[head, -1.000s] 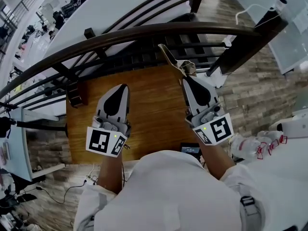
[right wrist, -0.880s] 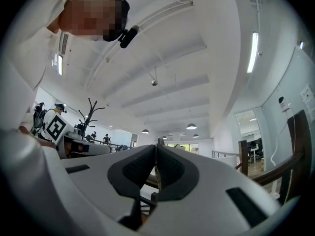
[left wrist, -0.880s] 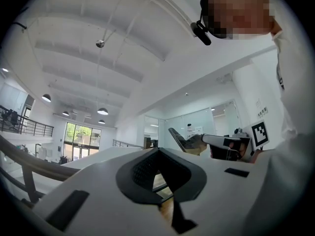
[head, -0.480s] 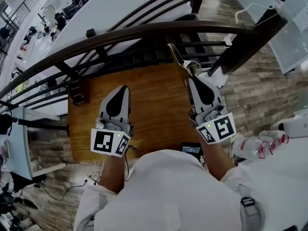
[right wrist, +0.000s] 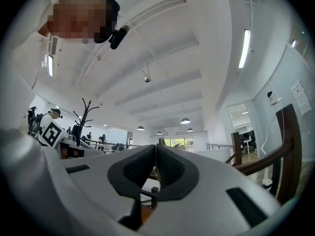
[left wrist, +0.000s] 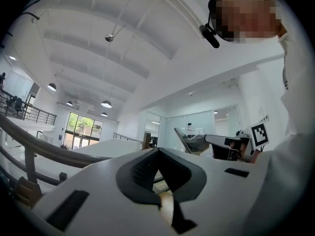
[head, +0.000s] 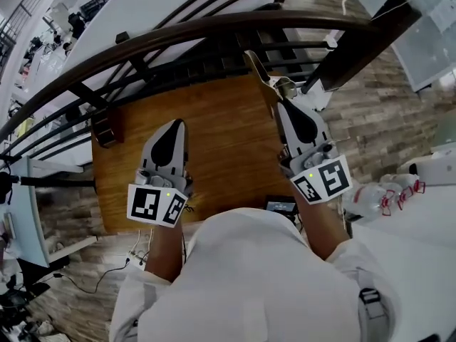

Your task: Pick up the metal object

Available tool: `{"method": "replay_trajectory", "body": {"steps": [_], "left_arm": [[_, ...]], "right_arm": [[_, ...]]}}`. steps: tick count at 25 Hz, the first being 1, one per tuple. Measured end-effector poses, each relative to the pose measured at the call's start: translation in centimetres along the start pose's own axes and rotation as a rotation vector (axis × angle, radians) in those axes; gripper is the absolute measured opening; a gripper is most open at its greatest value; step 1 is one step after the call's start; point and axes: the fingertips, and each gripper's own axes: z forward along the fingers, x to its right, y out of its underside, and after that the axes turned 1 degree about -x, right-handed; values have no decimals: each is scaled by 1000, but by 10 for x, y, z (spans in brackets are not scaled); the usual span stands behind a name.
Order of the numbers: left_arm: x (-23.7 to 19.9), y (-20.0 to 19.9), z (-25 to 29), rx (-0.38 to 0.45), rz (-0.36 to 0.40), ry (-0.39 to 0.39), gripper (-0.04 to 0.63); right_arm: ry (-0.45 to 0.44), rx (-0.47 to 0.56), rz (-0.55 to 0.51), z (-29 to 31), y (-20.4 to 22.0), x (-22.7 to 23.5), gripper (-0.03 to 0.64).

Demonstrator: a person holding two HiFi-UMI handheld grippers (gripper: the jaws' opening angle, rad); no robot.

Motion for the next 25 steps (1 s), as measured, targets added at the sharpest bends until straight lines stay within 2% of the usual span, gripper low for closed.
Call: {"method": "replay_trajectory", "body": {"steps": [9, 19, 25], "left_arm": [[15, 21, -4, -35, -28, 50, 8], [35, 50, -5, -64, -78, 77, 8], [40, 59, -5, -88, -110, 67, 8]], "right_arm": [[16, -29, 26, -16, 14, 5, 28], [3, -68, 83, -32, 35, 19, 28], [-23, -101, 113, -36, 42, 23, 28]]}}
